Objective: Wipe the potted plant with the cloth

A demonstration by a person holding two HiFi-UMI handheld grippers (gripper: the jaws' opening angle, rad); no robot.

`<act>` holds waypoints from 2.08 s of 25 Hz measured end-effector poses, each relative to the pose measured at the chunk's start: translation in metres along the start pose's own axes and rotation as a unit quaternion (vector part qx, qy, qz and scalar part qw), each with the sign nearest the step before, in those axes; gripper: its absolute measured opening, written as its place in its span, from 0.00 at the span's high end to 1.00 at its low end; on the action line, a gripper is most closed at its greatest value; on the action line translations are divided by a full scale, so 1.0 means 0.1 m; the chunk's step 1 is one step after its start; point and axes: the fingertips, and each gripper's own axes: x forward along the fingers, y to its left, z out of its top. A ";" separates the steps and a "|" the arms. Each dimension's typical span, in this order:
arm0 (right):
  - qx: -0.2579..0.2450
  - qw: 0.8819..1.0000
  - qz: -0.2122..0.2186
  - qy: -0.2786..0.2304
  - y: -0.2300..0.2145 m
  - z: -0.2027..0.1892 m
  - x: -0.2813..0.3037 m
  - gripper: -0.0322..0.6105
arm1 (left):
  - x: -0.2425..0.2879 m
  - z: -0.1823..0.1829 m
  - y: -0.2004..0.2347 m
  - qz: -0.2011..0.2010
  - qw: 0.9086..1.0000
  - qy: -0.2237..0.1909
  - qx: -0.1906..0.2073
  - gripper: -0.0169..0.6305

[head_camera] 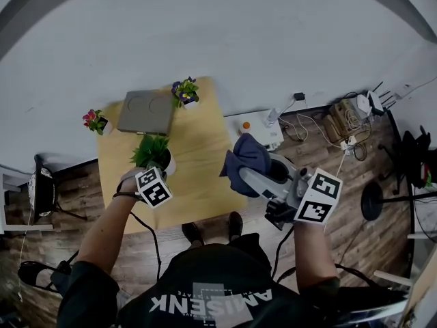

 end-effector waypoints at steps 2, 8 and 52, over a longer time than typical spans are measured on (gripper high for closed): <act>0.000 1.000 -0.004 0.004 -0.03 -0.02 0.02 0.75 | 0.03 -0.04 0.04 0.005 1.000 0.003 -0.011 0.94; 0.012 1.000 -0.009 0.002 -0.10 -0.09 0.09 0.75 | 0.14 -0.25 0.14 0.034 0.997 0.045 0.047 0.94; -0.043 0.997 0.063 -0.008 0.28 0.35 0.28 0.75 | -1.85 0.64 0.17 0.096 0.920 -0.323 -0.201 0.86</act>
